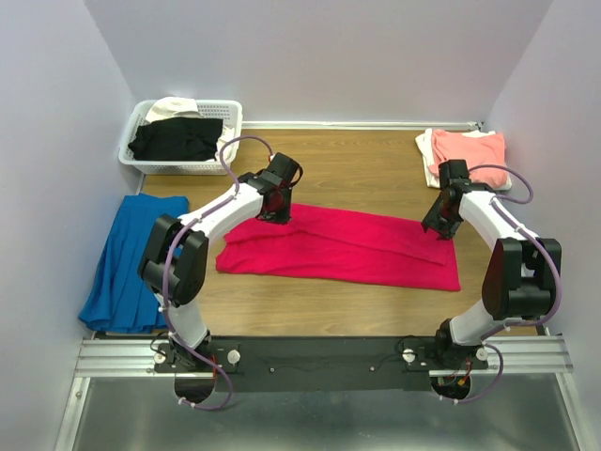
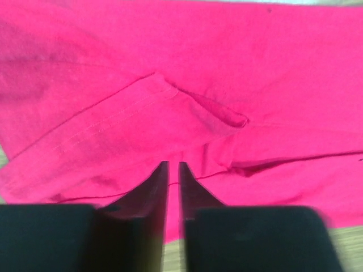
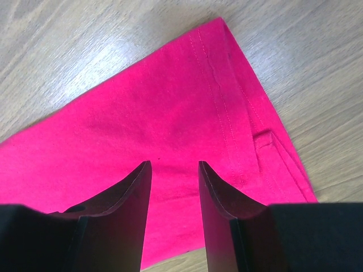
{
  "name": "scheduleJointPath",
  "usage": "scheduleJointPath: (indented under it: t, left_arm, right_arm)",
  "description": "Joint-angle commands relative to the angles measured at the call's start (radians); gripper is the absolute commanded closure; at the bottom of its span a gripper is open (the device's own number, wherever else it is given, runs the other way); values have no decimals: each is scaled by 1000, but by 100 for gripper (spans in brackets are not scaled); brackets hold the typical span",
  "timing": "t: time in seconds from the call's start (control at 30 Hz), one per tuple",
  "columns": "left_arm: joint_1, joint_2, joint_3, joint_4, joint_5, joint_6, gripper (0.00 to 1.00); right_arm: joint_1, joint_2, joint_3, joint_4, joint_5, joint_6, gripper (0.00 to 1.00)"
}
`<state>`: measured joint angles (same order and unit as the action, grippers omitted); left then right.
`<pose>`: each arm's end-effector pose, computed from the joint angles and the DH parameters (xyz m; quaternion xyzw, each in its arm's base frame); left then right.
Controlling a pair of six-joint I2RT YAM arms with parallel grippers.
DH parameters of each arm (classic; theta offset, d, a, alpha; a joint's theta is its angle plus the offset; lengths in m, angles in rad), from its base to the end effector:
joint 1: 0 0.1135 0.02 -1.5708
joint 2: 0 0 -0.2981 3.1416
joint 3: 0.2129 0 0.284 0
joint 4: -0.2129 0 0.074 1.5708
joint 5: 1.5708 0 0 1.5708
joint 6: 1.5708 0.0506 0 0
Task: Fold and stack the t-shirts
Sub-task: Fold the other side of the tshirt into a rectangle
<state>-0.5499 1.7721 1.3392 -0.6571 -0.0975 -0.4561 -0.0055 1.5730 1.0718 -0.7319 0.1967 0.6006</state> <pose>0.3558 -0.2123 0.2333 0.0339 0.9696 -0.0732 0.2312 0.3338 -0.0117 0.2142 0.3085 0.9314 -0.0435 0.1883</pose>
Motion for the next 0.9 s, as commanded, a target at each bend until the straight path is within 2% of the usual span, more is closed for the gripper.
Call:
scheduleJointPath:
  t: [0.0, 0.1, 0.33, 0.53, 0.87]
  left_arm:
    - [-4, 50, 27, 50, -13, -7, 65]
    - [-4, 104, 74, 50, -31, -6, 59]
    - [-2, 207, 139, 47, -63, -7, 58]
    - [-2, 224, 176, 30, -122, -13, 58]
    - [4, 251, 233, 10, -137, -13, 57]
  right_arm:
    - [2, -1, 0, 14, 6, -16, 53]
    - [4, 2, 8, 12, 7, -19, 53]
    - [2, 13, 19, 12, 9, -28, 53]
    - [2, 33, 28, 12, 9, -35, 53]
    - [4, 68, 56, 14, 4, -41, 53]
